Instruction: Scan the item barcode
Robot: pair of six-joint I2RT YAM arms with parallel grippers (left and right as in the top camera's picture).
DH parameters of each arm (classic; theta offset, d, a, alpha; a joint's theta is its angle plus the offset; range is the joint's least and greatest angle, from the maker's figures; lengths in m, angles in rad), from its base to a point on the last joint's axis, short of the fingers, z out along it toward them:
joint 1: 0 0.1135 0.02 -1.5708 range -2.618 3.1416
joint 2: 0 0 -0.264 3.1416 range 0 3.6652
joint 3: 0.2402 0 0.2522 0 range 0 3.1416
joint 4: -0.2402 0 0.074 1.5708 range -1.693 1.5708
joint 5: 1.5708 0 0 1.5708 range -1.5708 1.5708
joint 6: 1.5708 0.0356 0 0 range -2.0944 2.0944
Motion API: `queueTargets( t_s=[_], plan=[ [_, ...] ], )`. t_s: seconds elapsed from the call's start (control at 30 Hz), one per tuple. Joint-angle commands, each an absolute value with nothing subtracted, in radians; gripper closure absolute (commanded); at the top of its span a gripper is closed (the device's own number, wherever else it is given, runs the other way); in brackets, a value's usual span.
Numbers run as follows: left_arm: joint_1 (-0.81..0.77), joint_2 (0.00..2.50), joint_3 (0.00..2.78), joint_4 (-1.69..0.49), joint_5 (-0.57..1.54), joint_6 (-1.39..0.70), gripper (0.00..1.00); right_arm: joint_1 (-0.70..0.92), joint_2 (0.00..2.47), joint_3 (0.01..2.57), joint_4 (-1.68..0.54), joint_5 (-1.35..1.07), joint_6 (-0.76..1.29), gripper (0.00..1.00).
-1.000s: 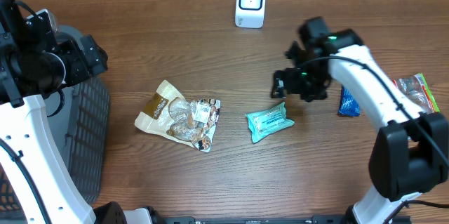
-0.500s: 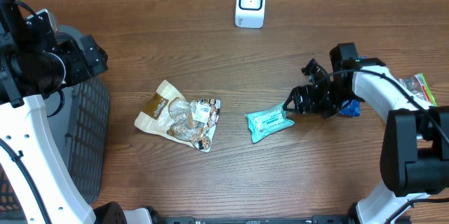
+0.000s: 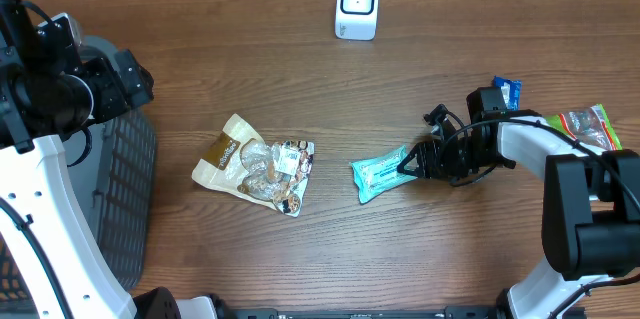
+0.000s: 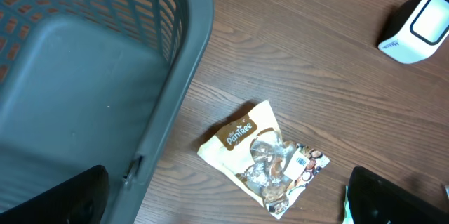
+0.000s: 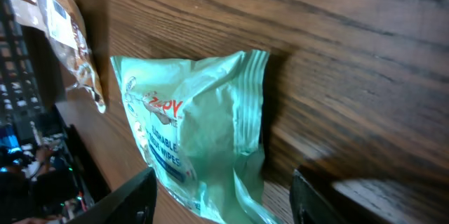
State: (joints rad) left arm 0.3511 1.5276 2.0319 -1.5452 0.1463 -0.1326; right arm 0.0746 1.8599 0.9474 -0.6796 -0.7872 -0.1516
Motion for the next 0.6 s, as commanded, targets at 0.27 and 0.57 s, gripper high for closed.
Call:
queueTargets(
  t_s=[0.27,0.57],
  plan=[
    [0.347,1.517,2.049,-1.544,0.154,-0.150,0.01,0.079,1.858,0.886,-0.572,-0.813,-0.051,0.68],
    [0.347,1.517,2.049,-1.543,0.154,-0.150,0.00,0.079,1.857,0.886,-0.564,-0.855,-0.052,0.96]
  ],
)
